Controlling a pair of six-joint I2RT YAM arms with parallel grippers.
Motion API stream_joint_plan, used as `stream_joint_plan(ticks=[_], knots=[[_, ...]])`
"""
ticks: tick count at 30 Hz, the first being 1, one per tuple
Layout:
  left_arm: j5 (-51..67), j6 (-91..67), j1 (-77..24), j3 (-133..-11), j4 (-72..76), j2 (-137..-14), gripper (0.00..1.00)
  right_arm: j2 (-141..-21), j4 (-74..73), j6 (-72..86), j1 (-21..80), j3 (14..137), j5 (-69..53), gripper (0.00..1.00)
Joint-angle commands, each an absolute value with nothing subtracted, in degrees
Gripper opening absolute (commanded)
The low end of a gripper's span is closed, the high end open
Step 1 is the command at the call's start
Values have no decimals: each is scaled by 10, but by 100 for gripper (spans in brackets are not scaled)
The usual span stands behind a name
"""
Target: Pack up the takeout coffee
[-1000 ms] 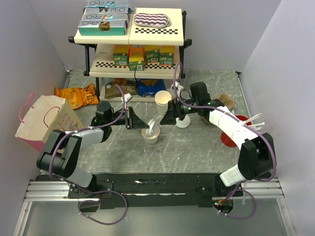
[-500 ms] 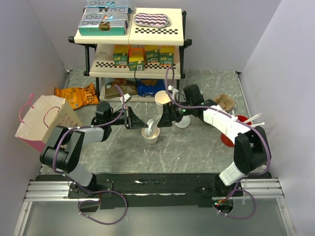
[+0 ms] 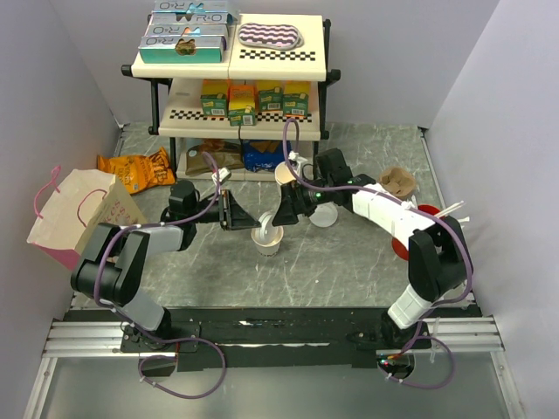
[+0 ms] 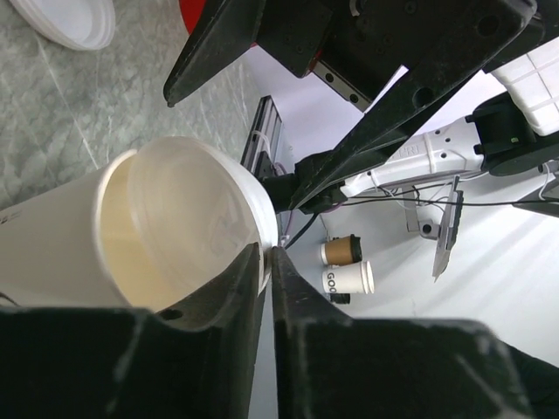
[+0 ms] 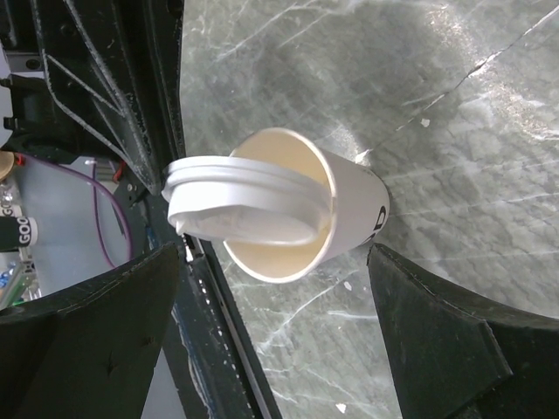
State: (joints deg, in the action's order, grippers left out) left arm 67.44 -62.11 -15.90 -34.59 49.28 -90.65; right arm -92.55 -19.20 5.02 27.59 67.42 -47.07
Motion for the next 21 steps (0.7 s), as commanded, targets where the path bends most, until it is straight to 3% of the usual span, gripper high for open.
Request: stream_joint_plan(ticks=[1,5,21], knots=[[678,-583,-152,-346,463,-892,20,-934,-182,52,284,705,-464,95],[676,-559,-149,-352,446,-889,34,-937,-183,49,289,710,-459,95],[664,-491,-144,-370,358,-878,41,-958,-199,36,305,734,-429,94]])
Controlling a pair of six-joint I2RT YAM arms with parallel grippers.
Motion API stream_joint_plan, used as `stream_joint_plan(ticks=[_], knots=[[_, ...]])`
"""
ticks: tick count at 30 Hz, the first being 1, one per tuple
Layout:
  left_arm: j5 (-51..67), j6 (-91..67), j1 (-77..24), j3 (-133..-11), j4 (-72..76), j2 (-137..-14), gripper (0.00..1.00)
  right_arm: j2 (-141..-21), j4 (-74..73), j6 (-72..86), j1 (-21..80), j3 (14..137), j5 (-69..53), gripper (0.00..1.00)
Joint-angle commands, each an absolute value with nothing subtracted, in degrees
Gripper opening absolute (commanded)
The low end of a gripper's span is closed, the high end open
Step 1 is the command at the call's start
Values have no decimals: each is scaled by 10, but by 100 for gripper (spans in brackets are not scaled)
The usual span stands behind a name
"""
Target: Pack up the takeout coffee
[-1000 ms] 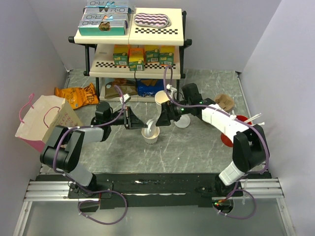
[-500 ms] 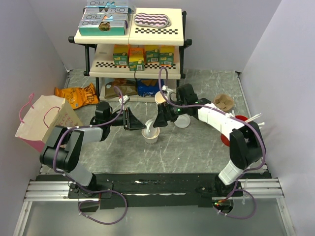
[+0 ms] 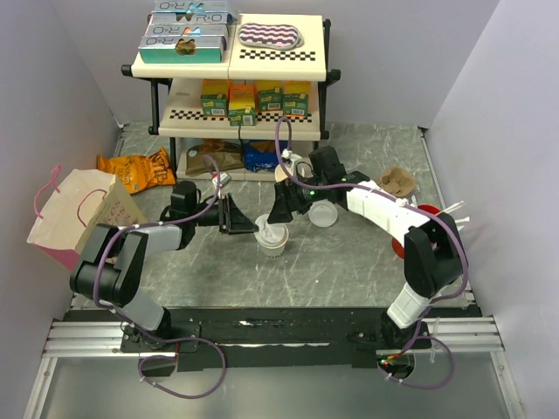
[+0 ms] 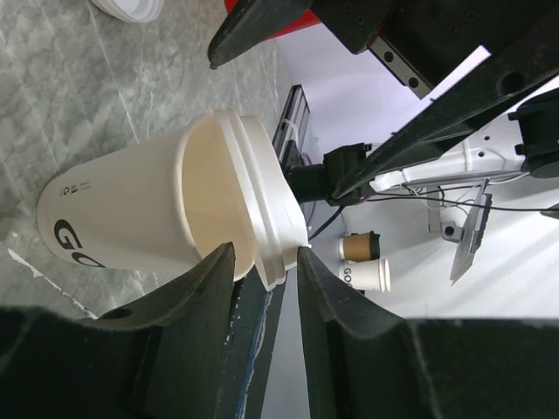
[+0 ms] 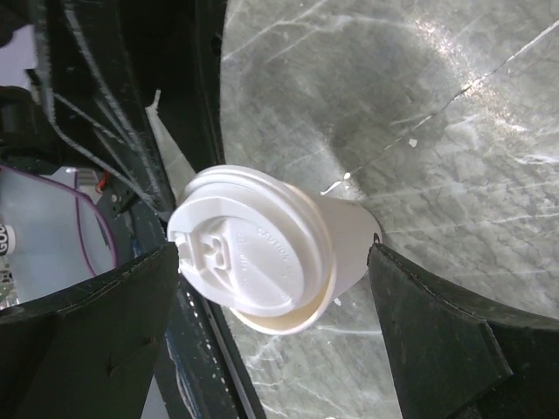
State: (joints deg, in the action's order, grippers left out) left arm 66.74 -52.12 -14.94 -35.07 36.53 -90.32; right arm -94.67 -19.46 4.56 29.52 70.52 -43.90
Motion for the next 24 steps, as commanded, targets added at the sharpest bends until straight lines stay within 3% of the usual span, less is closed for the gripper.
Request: stream_joint_plan(ticks=[1,24], knots=[[665,-487,-144,-371,353,-877,41,-959,-200,36,307,735,-427,94],[596,-333,-156,-447,137,-875,48,-973,-238,21,320,750,-366,94]])
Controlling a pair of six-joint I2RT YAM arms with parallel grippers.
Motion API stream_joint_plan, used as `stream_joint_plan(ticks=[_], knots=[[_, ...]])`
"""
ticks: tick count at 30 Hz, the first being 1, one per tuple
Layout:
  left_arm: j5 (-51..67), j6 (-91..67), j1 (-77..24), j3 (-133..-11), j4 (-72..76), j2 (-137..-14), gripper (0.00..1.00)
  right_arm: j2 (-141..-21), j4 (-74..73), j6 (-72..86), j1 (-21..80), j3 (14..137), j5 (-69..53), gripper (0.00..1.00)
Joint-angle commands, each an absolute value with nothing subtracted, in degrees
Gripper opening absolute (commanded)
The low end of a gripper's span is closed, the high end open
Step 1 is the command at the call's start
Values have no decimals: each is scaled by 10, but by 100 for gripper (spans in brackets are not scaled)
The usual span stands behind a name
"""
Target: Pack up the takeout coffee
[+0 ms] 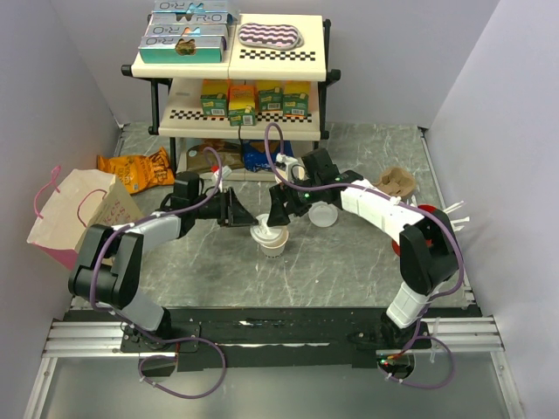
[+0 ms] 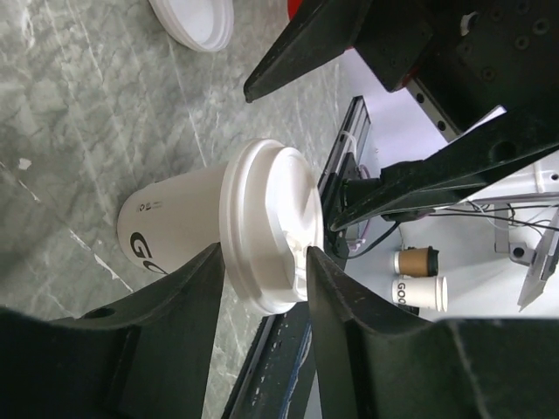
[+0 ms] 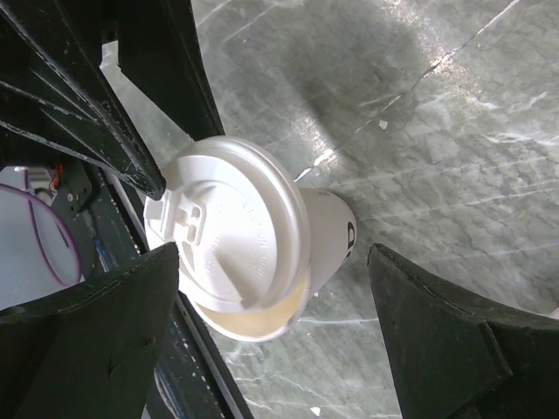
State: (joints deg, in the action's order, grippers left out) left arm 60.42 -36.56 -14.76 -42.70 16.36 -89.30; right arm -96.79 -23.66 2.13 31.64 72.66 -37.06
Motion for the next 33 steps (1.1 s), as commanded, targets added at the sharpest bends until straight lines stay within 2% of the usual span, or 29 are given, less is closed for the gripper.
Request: stream_joint_plan(ticks=[1,19,33], knots=[[593,-329,-159,-448,132,-875,48,-973,-239,21,320,750,-362,94],[551,-266,-198,-478,60,-875,50,-953,-262,4,317,739,-337,94],[567,-249,-200,-470,66,-874,50,-931,-253,-18,298,703,-410,95]])
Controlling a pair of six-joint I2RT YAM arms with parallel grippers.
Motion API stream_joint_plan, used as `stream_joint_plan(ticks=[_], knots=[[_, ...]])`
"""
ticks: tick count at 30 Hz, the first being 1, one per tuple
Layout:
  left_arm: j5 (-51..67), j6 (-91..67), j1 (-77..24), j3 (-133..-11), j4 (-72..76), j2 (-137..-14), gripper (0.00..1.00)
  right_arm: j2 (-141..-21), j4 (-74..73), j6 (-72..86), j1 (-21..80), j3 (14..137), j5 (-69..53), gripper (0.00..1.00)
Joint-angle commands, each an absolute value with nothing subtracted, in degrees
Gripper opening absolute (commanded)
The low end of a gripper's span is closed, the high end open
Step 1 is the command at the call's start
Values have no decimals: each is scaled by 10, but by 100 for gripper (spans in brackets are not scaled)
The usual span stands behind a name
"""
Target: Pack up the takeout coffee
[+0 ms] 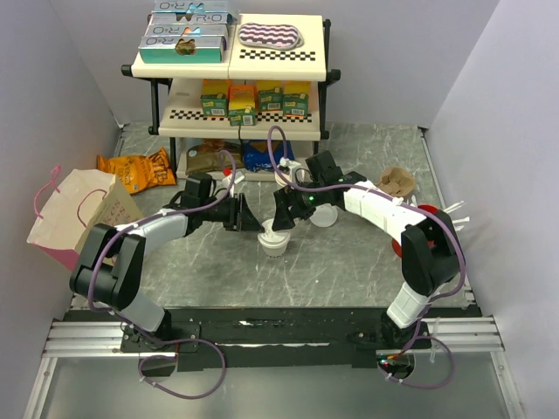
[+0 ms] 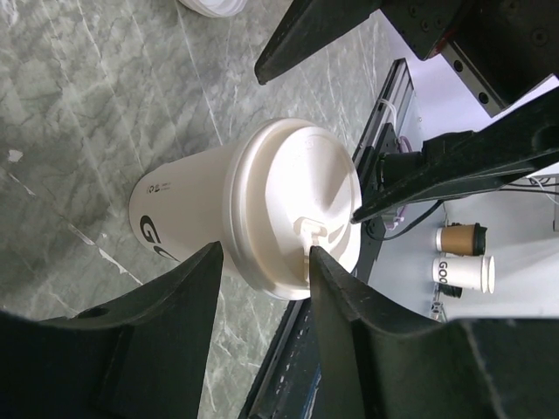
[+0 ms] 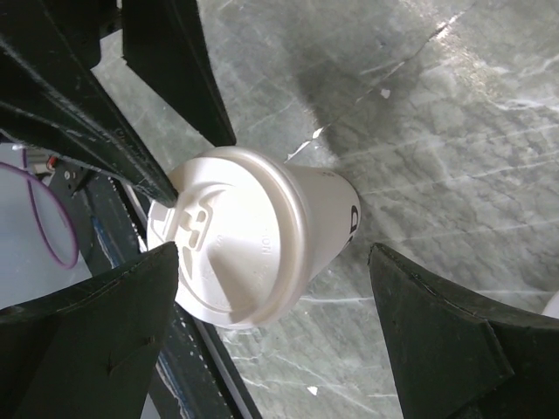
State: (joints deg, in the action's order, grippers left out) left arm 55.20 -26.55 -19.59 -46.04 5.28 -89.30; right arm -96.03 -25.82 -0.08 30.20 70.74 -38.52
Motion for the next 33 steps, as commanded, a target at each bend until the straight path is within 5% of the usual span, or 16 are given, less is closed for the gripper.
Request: stream_joint_plan(ticks=[1,33], knots=[[568,-251,-198,-468,68,-874,50,-933,-257,-19,299,704,-413,95],[579,-246,-206,-493,48,-903,50,-947,-217,47,246,648,-530,87]])
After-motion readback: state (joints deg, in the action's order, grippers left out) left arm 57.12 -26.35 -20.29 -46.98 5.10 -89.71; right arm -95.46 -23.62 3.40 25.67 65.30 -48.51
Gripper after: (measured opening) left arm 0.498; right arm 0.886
